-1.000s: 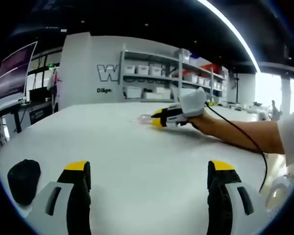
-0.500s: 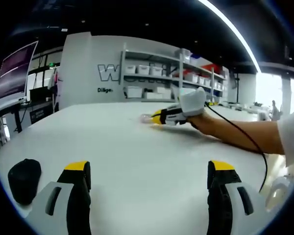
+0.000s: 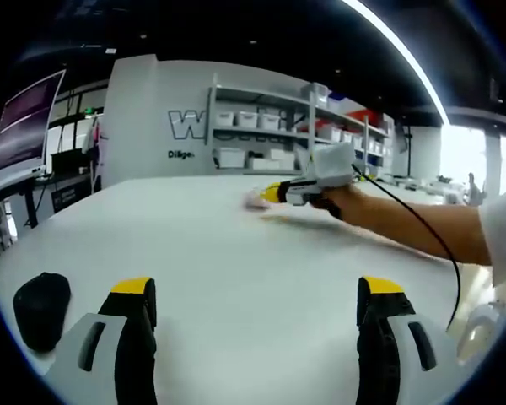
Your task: Open the resealable bag by pulling the two sides of the seal apart until the entire bag opening is separated and visibly accessible.
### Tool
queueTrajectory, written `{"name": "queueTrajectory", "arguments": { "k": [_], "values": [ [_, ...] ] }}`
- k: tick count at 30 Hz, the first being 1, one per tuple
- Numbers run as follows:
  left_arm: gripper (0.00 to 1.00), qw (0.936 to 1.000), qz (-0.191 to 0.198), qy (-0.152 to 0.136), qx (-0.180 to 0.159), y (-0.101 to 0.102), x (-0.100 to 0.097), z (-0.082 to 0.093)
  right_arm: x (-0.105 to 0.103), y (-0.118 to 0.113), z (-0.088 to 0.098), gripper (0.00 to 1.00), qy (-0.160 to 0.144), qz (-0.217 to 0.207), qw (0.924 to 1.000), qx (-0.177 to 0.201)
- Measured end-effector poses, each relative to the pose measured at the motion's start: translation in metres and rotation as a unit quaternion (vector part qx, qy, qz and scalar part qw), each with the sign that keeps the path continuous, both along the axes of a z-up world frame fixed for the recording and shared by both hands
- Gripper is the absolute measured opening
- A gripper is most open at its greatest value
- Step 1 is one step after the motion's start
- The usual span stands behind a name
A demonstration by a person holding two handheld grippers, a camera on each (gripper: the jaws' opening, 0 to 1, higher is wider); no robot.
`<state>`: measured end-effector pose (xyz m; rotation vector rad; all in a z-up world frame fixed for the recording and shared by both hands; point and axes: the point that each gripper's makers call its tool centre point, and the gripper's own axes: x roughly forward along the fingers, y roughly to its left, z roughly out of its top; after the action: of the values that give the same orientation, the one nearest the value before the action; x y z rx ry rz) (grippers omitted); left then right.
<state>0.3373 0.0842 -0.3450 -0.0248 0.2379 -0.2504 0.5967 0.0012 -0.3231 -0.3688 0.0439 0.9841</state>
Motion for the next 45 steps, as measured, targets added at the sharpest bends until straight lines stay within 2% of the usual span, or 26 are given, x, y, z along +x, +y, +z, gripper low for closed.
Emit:
{"name": "queueTrajectory", "arguments": {
  "k": [10,14,22,27,35,39,45],
  "values": [
    [0.98,1.0,0.001,-0.001,-0.001,0.0,0.0,0.0,-0.01,-0.006,0.015,0.0,0.019,-0.005,0.9992,0.034],
    [0.98,1.0,0.002,-0.002,-0.002,0.0,0.0,0.0,-0.018,-0.011,0.023,0.0,0.031,-0.007,0.9976,0.061],
    [0.98,1.0,-0.001,-0.004,-0.003,-0.003,-0.001,0.001,-0.032,-0.016,0.027,0.0,0.033,-0.009,0.9966,0.075],
    [0.98,1.0,-0.002,-0.006,-0.004,-0.003,-0.002,0.002,-0.046,-0.019,0.038,0.0,0.029,-0.005,0.9952,0.093],
    [0.97,0.9999,-0.005,-0.007,-0.007,-0.007,-0.002,0.003,-0.049,-0.022,0.041,0.0,0.032,0.002,0.9943,0.101],
    [0.97,0.9999,-0.006,-0.008,-0.009,-0.007,-0.003,0.003,-0.054,-0.024,0.041,0.0,0.035,0.001,0.9937,0.106],
    [0.97,0.9999,-0.007,-0.008,-0.01,-0.007,-0.003,0.003,-0.067,-0.03,0.05,0.0,0.031,-0.002,0.9927,0.117]
  ]
}}
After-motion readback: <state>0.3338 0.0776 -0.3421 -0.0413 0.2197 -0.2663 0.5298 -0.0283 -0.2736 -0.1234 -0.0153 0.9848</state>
